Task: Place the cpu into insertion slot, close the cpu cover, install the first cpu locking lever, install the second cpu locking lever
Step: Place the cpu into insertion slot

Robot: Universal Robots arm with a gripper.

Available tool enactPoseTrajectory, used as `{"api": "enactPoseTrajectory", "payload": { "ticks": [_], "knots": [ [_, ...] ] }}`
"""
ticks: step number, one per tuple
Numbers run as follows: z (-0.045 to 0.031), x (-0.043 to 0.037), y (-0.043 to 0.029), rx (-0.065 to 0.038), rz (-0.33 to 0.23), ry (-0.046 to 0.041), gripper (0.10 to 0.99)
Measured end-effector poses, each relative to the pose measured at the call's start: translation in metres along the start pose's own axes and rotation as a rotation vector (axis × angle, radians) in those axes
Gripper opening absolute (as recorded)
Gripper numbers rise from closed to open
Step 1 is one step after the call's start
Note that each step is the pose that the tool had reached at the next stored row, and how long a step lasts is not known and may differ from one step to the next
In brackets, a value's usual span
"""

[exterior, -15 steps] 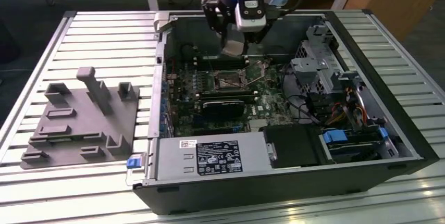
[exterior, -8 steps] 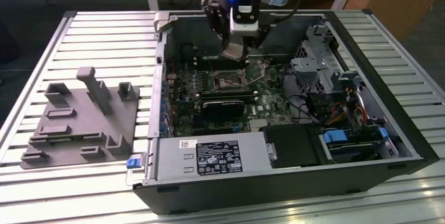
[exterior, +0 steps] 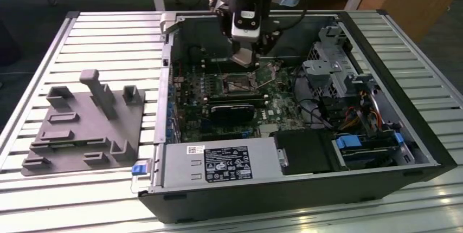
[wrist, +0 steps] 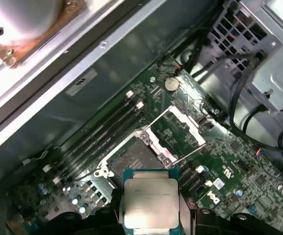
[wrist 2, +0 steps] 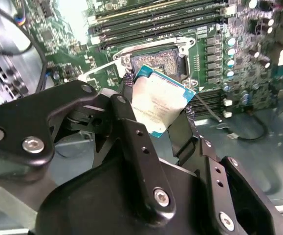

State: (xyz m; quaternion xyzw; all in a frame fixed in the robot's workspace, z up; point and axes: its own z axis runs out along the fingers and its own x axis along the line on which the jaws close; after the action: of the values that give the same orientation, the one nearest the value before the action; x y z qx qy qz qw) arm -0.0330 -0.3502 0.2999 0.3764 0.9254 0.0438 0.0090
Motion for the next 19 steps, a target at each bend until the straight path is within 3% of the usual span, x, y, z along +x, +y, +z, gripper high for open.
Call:
{"api": "enactPoseTrajectory", "payload": {
  "ticks": [19],
  "knots": [
    [0.017, -0.0003, -0.0015, -0.006, 0.343, -0.0308, 0.537]
  ]
}}
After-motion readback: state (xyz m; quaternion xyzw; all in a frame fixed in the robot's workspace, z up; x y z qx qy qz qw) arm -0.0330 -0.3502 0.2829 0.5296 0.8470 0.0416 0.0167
